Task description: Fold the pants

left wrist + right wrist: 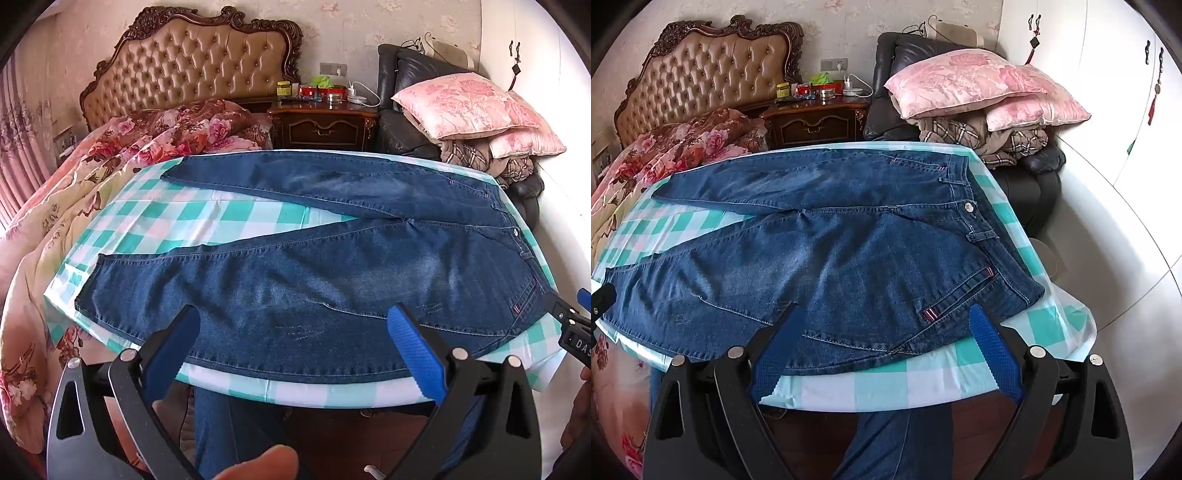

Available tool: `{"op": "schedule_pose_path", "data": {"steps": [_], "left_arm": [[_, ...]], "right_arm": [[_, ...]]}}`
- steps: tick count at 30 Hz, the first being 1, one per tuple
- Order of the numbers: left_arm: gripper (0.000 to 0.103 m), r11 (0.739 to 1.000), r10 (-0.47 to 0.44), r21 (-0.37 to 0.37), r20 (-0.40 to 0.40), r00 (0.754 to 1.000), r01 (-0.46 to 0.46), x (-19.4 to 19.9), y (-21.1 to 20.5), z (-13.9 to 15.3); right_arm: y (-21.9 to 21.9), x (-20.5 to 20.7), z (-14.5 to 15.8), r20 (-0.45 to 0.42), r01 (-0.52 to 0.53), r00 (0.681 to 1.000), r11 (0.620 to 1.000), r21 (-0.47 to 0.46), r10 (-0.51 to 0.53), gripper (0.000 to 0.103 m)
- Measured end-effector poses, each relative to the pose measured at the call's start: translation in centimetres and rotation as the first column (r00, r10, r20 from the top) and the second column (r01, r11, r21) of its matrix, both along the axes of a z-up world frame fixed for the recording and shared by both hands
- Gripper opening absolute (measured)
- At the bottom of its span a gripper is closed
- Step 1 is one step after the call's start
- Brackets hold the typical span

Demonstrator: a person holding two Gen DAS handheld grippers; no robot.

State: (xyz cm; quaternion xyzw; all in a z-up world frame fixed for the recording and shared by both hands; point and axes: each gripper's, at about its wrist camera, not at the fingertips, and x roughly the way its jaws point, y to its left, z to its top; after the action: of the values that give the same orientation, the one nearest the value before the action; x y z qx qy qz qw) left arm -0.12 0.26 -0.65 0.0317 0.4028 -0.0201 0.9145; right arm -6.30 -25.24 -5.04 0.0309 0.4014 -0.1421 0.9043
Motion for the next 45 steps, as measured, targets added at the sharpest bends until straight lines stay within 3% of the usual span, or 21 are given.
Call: {"op": "schedule_pose_path", "data": {"steps": [45], "left_arm": [[0.102, 1.000, 0.007, -0.016, -0.012, 1.000, -0.008, 0.02, 0.12, -0.62]], "right_arm": [[-0.03, -0.05, -0.49, -0.004, -0.002, 1.000, 1.000, 0.003, 0.002, 0.088]]}}
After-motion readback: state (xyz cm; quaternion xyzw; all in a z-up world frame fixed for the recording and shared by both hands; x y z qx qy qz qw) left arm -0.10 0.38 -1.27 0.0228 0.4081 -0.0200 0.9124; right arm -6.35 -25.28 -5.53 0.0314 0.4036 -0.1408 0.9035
